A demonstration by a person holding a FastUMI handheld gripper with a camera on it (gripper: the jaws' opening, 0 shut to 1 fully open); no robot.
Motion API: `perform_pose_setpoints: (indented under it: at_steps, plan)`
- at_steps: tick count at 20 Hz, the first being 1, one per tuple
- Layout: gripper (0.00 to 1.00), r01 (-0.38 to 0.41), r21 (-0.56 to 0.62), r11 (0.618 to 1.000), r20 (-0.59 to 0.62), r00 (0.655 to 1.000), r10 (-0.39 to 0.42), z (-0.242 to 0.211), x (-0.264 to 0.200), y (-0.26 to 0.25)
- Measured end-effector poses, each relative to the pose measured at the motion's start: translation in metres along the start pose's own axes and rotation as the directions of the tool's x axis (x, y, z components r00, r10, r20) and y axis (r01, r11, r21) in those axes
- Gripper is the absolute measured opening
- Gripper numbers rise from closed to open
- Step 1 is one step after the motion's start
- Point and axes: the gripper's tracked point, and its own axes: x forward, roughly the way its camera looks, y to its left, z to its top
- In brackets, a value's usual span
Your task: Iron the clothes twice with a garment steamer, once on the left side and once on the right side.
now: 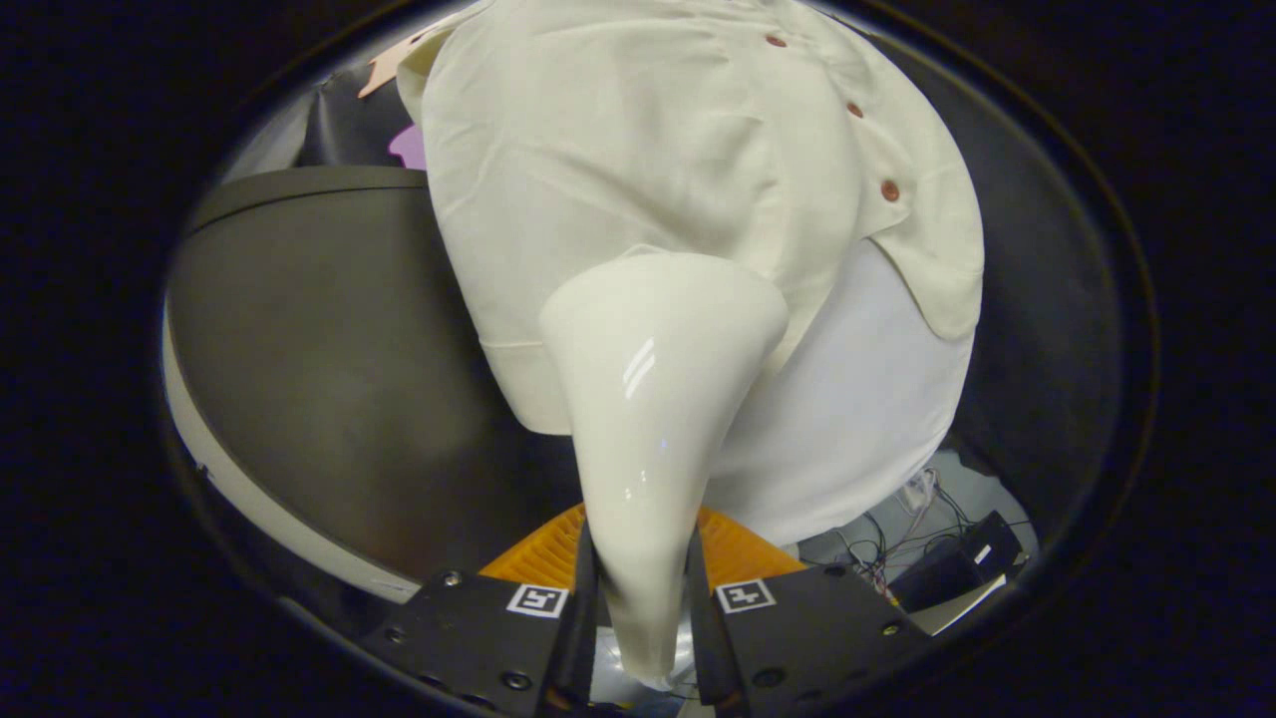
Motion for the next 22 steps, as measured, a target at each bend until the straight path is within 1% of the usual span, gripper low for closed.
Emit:
perform_pose_setpoints:
  at_steps: [2, 4, 7, 9, 10, 11, 13, 17, 20, 22]
  plan:
    - [0.4, 0.001, -0.006, 1.0, 0.029, 1.0, -0.001, 0.014, -0.009, -0.003]
    - [0.4, 0.013, 0.018, 1.0, 0.097, 0.995, -0.015, 0.04, -0.024, -0.01]
    - [0.4, -0.004, 0.048, 0.999, 0.209, 0.978, -0.006, 0.094, -0.045, -0.016]
    - [0.4, 0.003, 0.04, 0.999, 0.263, 0.965, -0.013, 0.132, -0.058, -0.022]
    - [0.39, 0.01, 0.037, 0.999, 0.292, 0.956, -0.02, 0.147, -0.076, -0.032]
    - [0.39, 0.014, 0.035, 0.999, 0.313, 0.95, -0.025, 0.17, -0.084, -0.031]
    - [0.39, 0.028, 0.025, 0.999, 0.356, 0.934, -0.035, 0.202, -0.096, -0.04]
    - [0.39, 0.076, -0.003, 0.997, 0.472, 0.879, -0.066, 0.28, -0.13, -0.062]
    - [0.39, 0.125, -0.009, 0.992, 0.566, 0.818, -0.098, 0.338, -0.158, -0.087]
    - [0.39, 0.158, 0.007, 0.987, 0.575, 0.807, -0.133, 0.357, -0.164, -0.103]
